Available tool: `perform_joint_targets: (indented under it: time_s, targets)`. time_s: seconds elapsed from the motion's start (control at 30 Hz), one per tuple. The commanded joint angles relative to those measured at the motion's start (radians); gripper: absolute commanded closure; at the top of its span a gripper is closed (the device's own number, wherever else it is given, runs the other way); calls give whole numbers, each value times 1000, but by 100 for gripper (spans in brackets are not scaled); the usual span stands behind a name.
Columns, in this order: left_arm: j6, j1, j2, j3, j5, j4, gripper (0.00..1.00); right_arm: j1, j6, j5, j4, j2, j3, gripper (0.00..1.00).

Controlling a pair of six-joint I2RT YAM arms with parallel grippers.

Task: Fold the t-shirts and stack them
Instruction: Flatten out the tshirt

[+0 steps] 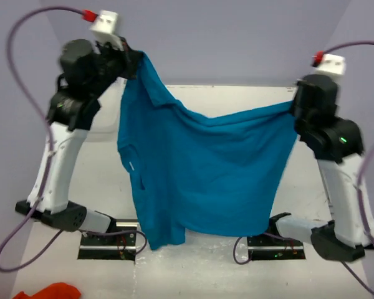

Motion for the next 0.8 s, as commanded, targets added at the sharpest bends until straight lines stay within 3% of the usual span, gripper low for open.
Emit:
perform_joint_targets:
  time_s: [0.0,0.1,0.2,0.3,0.5,0.77]
  targets:
    - [45,4,101,-207,-126,1,100,2,77,14,4,111,-144,100]
    - [67,24,190,-350,-130,116,100,-48,86,-29,83,217,-241,100]
    - [81,33,356,-364,-128,138,100,-107,83,-77,170,330,-289,100]
    - [87,52,424,-398,-113,216,100,-168,71,-118,233,439,-297,100]
    - [84,73,544,-329,-68,253,100,-254,36,-175,277,620,-179,100]
    - [64,61,566,-339,22,290,100,-279,3,-190,265,780,-8,100]
